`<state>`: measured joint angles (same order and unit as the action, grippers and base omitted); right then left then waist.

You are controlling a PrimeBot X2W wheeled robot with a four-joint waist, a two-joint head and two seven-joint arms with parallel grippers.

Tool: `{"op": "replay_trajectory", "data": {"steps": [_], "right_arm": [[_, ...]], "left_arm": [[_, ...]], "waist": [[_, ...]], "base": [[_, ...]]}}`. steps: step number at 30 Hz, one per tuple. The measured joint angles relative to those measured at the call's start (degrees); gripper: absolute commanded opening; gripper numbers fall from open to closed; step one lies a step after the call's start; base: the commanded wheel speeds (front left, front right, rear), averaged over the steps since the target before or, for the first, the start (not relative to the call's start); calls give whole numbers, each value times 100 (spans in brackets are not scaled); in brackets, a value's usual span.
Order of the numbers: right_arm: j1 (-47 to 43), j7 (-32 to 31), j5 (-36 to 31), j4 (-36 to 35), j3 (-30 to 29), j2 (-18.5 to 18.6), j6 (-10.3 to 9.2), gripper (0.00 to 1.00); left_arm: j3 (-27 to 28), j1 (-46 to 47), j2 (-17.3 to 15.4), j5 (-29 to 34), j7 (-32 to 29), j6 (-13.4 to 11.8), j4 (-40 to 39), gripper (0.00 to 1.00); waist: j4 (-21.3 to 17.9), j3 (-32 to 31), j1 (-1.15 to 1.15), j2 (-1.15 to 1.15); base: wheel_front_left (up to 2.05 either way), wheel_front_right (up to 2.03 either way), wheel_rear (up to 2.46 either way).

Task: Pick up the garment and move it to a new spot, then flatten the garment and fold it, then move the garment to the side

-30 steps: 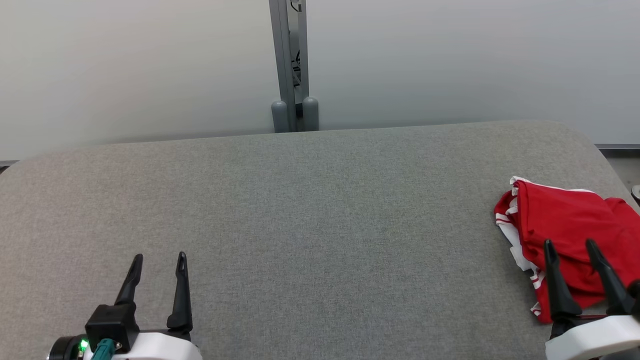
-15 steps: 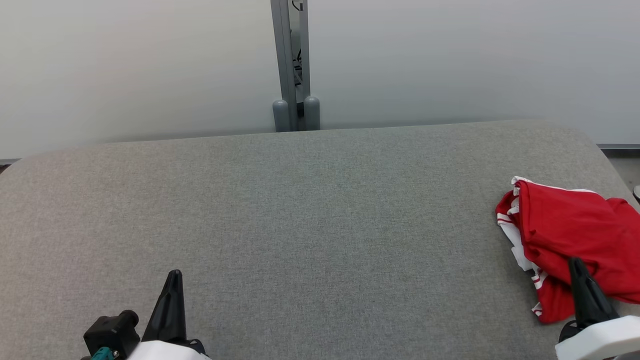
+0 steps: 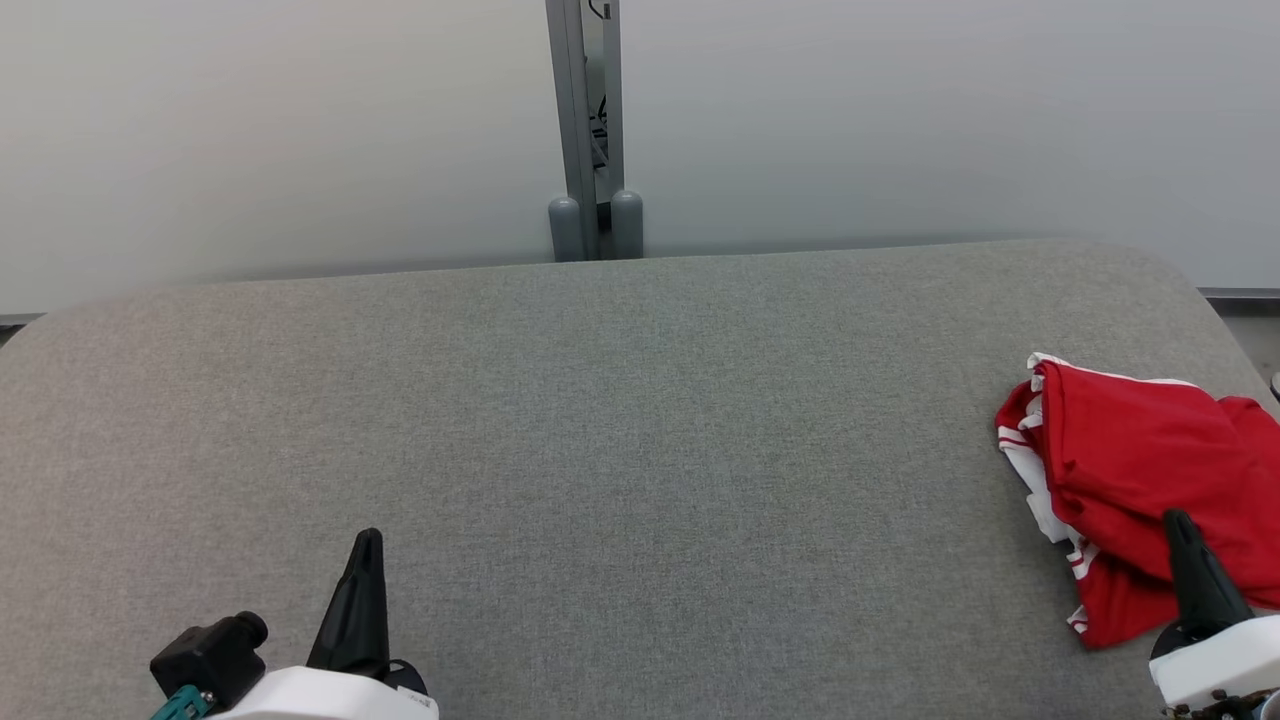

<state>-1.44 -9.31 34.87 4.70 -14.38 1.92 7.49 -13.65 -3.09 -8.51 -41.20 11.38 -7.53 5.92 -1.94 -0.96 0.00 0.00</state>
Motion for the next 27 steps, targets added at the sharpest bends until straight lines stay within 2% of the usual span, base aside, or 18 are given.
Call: {"op": "replay_trajectory", "data": {"steps": [27], "right_arm": [[398,-755,1846,500,-582,19,-1,0]], "left_arm": [[-33,210,199,-1858,127,508,140,0]], "waist": [[51,27,0,0]], "base": [[0,0,0]]}}
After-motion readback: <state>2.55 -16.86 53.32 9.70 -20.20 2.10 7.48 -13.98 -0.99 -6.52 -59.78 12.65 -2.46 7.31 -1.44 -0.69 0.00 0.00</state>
